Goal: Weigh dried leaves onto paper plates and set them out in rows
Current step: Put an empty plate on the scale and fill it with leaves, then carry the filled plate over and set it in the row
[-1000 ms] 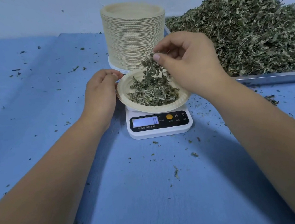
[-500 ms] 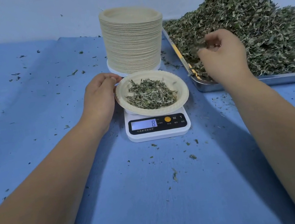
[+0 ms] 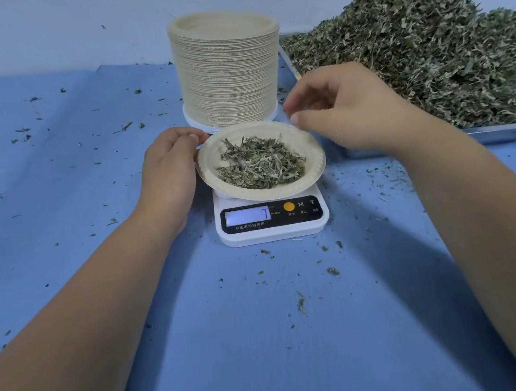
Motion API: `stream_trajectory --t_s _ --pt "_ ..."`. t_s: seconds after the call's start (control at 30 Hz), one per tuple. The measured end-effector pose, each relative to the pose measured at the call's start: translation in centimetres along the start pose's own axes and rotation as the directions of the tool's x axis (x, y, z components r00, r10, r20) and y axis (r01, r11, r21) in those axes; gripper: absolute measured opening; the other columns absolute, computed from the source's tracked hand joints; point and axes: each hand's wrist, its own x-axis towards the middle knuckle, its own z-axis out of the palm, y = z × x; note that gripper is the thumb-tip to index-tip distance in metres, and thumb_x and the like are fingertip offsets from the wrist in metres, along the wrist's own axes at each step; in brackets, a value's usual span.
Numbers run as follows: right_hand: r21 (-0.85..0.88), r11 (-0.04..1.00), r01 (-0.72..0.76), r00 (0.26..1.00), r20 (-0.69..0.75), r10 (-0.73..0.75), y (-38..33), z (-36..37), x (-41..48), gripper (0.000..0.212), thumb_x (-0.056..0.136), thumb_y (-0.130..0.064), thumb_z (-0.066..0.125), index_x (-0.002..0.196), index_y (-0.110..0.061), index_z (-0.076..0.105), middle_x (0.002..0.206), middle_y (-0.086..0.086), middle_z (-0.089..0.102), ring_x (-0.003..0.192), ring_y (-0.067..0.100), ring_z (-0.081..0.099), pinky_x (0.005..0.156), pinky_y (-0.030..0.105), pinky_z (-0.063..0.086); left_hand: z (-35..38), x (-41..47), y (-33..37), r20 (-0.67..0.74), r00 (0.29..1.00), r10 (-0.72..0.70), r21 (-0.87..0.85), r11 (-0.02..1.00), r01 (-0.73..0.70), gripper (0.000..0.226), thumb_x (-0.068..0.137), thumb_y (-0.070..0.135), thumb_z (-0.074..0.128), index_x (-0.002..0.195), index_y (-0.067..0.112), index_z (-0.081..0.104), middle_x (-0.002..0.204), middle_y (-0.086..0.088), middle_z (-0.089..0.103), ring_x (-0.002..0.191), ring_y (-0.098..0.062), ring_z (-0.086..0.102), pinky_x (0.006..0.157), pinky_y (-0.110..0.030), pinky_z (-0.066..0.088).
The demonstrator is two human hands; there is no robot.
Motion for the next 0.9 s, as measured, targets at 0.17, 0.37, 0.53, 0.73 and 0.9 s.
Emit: stream_trajectory --t_s 0.17,0.37,0.53,0.73,0.9 --pt "-0.069 0.993 0.092 0.980 0.183 -0.078 -1.7 0.3 -0.7 0.022 0.087 -0.024 0.075 0.107 -0.032 0.071 0.105 -0.014 0.071 0.085 0.009 0.064 0.067 0.007 0.043 0.0 -0.1 0.1 0.005 1.000 -0.006 -0.005 1.000 0.006 0.024 0.088 0.021 0.048 0.085 0.024 0.071 0.107 -0.002 0.077 0.098 -0.023 0.068 0.097 -0.053 0.054" --pt "-0.156 0.980 0.122 0.978 0.189 -0.092 -2.4 0.7 -1.0 0.020 0.088 -0.045 0.073 0.106 -0.038 0.070 0.104 -0.021 0.068 0.087 0.001 0.064 0.066 0.003 0.041 0.0 -0.2 0.4 -0.001 1.000 -0.010 -0.005 1.000 0.010 0.023 0.085 0.024 0.049 0.087 0.023 0.071 0.108 -0.002 0.077 0.106 -0.031 0.069 0.097 -0.053 0.054" --pt "-0.385 0.922 0.038 0.998 -0.035 -0.056 -1.1 0.4 -0.5 0.018 0.095 -0.041 0.061 0.099 -0.027 0.071 0.087 -0.014 0.067 0.080 0.004 0.061 0.070 0.024 0.046 0.0 -0.2 0.1 0.008 1.000 0.017 -0.014 1.000 -0.017 0.026 0.095 0.020 0.045 0.090 0.023 0.070 0.110 -0.001 0.076 0.096 -0.017 0.067 0.087 -0.044 0.053" --pt "-0.624 0.773 -0.116 0.981 0.048 0.186 -0.2 0.2 -0.6 0.045 0.102 -0.054 0.040 0.099 -0.017 0.066 0.085 0.002 0.063 0.081 0.025 0.060 0.070 0.037 0.051 0.6 -0.9 0.8 0.073 0.997 0.013 -0.006 1.000 -0.013 0.037 0.089 0.056 0.039 0.113 0.041 0.063 0.126 0.019 0.065 0.119 0.002 0.059 0.106 -0.031 0.043" --pt "-0.542 0.828 -0.141 0.971 0.087 0.222 -0.4 1.2 -0.4 0.047 0.107 -0.038 0.039 0.077 -0.003 0.049 0.074 0.013 0.055 0.063 0.026 0.048 0.057 0.033 0.038 1.6 -1.6 0.8 0.132 0.986 -0.102 -0.011 0.994 0.105 0.054 0.092 0.062 0.044 0.127 0.027 0.066 0.129 0.007 0.070 0.122 -0.015 0.064 0.114 -0.049 0.043"
